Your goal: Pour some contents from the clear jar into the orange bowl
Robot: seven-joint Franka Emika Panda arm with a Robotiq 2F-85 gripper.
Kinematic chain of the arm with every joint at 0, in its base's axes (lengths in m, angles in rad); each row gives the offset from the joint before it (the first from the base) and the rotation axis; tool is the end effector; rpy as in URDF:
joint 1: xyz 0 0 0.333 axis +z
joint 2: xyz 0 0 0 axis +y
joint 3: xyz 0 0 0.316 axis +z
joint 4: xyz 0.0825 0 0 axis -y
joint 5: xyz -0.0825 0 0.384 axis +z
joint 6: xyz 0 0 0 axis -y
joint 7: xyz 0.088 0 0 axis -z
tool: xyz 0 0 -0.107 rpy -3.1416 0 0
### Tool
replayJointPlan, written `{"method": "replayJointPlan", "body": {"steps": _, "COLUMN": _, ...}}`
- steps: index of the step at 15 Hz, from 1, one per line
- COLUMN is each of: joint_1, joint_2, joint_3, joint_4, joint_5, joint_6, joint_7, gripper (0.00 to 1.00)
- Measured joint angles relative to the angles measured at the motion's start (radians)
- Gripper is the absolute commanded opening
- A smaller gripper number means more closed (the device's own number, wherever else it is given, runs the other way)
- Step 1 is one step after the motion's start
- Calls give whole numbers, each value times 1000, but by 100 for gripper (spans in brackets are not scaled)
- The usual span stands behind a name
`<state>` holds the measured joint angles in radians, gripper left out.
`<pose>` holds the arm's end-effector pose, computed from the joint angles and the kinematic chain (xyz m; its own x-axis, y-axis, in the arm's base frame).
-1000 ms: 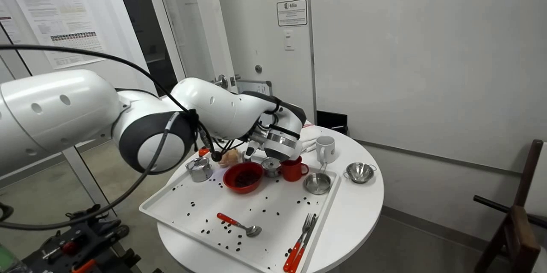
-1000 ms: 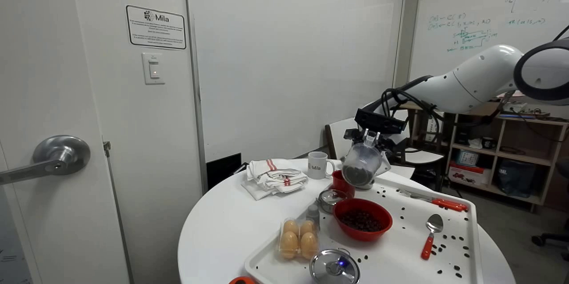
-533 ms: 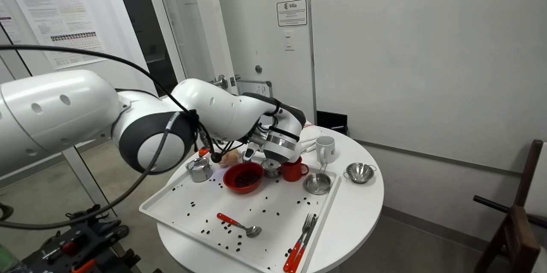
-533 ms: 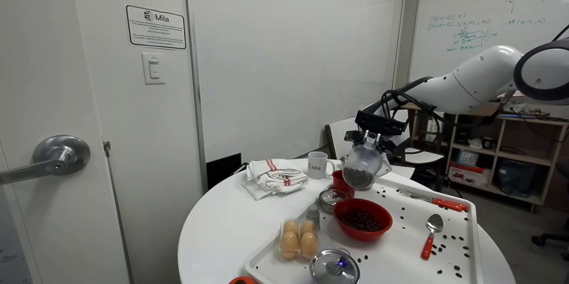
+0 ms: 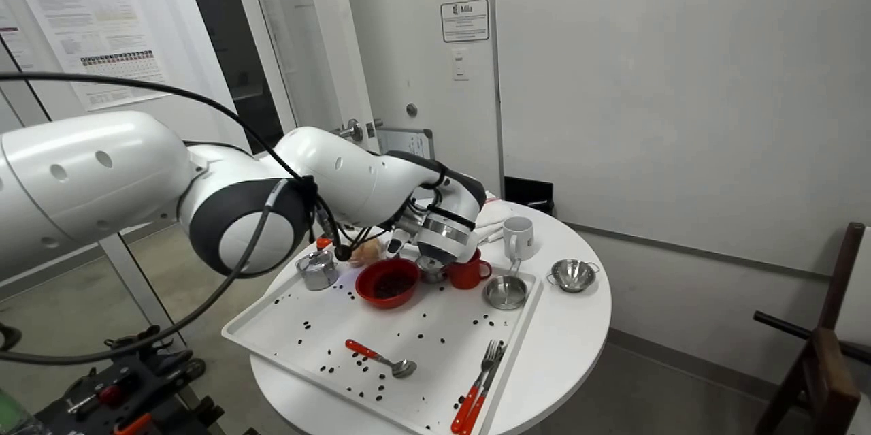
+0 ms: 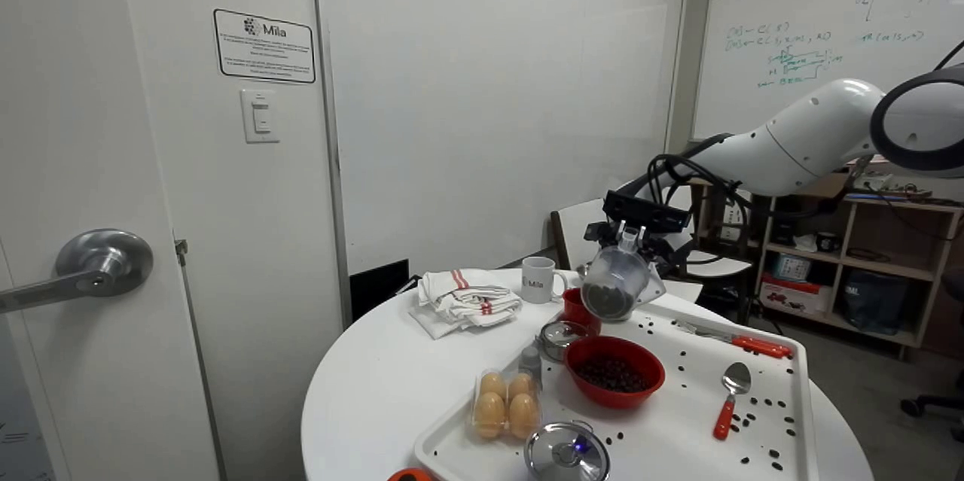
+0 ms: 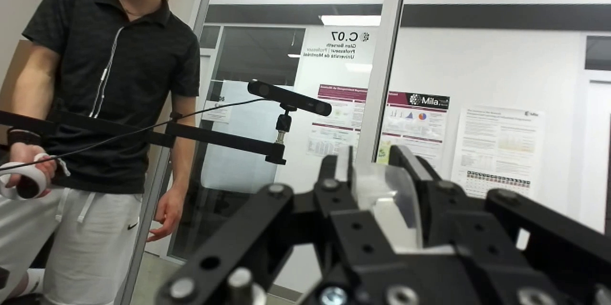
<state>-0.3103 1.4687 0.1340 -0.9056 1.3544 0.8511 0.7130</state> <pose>0.6476 -0.0180 0.0676 0.0014 0.4876 -0.8731 -0.9366 -0.3053 -0.1720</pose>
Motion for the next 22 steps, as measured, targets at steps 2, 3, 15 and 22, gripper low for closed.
{"method": "replayJointPlan", "body": {"steps": 2, "joint_1": 0, "joint_2": 0, "joint_3": 1, "joint_4": -1, "joint_5": 14, "joint_6": -14, "joint_7": -7, "gripper": 8}}
{"method": "replayJointPlan", "body": {"steps": 3, "joint_1": 0, "joint_2": 0, "joint_3": 2, "joint_4": -2, "joint_5": 20, "joint_6": -20, "joint_7": -11, "gripper": 8}}
{"method": "replayJointPlan", "body": {"steps": 15, "joint_1": 5, "joint_2": 0, "joint_3": 8, "joint_4": -15, "joint_5": 57, "joint_6": -85, "joint_7": -69, "gripper": 7}}
{"method": "replayJointPlan", "body": {"steps": 22, "joint_1": 6, "joint_2": 0, "joint_3": 8, "joint_4": -41, "joint_5": 79, "joint_6": -110, "joint_7": -98, "gripper": 7}}
